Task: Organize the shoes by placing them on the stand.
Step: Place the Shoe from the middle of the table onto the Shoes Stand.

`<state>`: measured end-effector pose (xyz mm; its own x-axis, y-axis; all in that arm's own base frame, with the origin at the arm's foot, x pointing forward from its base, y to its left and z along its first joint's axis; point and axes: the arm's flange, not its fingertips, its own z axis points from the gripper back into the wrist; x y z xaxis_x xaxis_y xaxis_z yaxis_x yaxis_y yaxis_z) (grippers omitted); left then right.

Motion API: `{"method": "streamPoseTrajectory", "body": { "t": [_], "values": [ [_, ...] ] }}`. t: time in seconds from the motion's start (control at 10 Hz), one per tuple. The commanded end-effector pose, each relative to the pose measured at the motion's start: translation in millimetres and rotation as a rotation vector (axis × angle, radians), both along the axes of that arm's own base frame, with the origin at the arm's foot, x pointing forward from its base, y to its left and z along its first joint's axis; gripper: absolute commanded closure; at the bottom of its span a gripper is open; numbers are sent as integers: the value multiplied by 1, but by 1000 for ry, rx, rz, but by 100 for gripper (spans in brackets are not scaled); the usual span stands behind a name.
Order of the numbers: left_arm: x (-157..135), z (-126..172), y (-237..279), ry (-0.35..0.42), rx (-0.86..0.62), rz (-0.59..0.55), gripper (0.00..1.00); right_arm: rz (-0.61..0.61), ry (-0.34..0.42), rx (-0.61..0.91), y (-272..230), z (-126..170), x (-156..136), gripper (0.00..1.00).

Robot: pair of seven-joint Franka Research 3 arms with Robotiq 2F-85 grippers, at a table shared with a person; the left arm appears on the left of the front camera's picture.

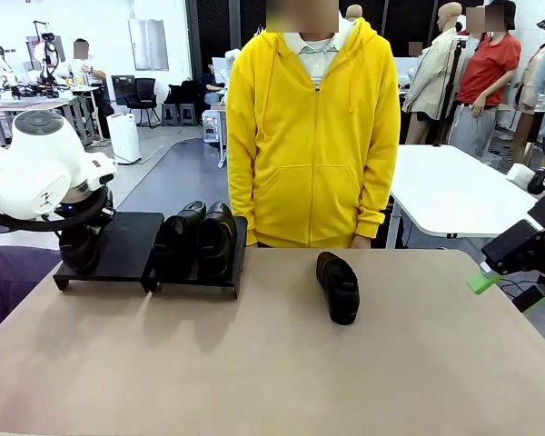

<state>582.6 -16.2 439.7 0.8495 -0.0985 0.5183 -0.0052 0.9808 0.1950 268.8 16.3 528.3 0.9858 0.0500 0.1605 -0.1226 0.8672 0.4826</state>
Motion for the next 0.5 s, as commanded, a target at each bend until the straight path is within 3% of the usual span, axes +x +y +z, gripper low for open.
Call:
{"method": "streamPoseTrajectory", "body": {
  "t": [0.0, 0.1, 0.2, 0.3, 0.4],
  "values": [
    [10, 4, -1, 19, 42, -5, 100, 15, -13, 33, 1, 2, 2, 0],
    [11, 4, -1, 5, 32, 2, 77, 15, -13, 33, 1, 2, 2, 0],
    [11, 4, -1, 2, 29, 6, 18, 15, -13, 33, 1, 2, 2, 0],
    [11, 4, 0, 6, 38, 21, 0, 15, -13, 33, 1, 2, 2, 0],
    [11, 4, -1, 6, 39, 24, 0, 15, -13, 33, 1, 2, 2, 0]
  ]
}}
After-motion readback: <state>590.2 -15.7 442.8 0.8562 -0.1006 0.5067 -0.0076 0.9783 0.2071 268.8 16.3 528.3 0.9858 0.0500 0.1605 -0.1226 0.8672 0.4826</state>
